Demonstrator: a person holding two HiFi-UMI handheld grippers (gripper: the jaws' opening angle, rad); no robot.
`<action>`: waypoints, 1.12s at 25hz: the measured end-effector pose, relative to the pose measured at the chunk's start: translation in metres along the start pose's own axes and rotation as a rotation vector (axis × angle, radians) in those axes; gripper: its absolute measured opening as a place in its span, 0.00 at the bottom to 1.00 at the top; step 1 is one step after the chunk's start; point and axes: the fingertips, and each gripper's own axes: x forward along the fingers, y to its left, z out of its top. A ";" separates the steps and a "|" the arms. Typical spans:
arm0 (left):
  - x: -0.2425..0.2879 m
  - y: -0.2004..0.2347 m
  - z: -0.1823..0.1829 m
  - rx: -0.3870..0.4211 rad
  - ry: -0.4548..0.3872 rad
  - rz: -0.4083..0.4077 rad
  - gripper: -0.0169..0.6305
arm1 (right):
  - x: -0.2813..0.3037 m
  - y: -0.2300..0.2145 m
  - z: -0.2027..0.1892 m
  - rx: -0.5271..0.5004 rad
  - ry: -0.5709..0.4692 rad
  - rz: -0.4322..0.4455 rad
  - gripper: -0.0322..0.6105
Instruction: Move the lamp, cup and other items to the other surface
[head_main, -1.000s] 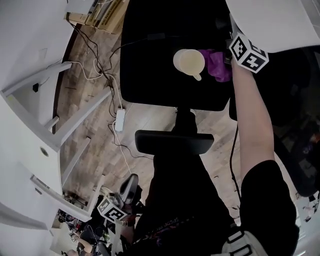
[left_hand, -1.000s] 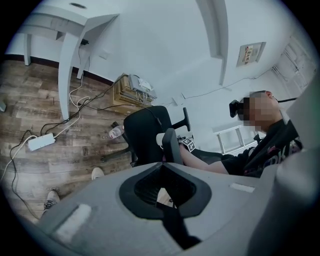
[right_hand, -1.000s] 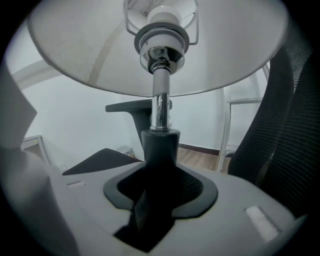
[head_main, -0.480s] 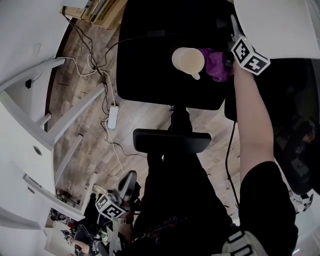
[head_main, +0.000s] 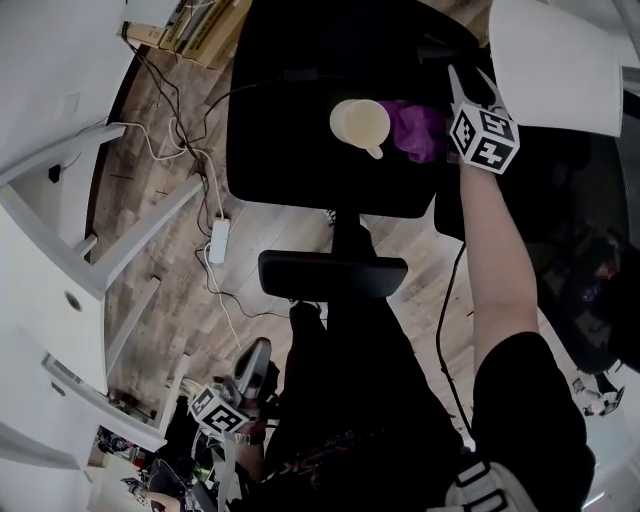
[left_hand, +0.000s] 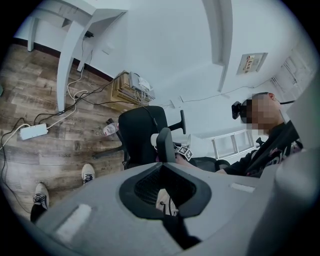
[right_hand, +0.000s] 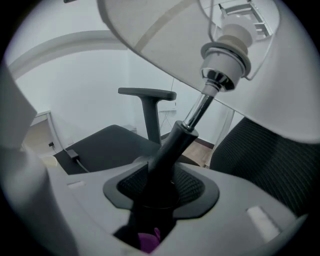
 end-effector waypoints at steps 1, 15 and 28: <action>0.000 -0.002 0.000 0.005 0.001 -0.006 0.02 | -0.004 -0.002 -0.004 0.004 0.010 -0.005 0.31; -0.007 -0.020 0.007 0.062 -0.088 -0.058 0.02 | -0.047 0.008 -0.031 0.037 0.100 0.031 0.26; -0.067 -0.020 0.000 0.097 -0.190 -0.157 0.02 | -0.123 0.035 -0.048 0.074 0.217 0.046 0.25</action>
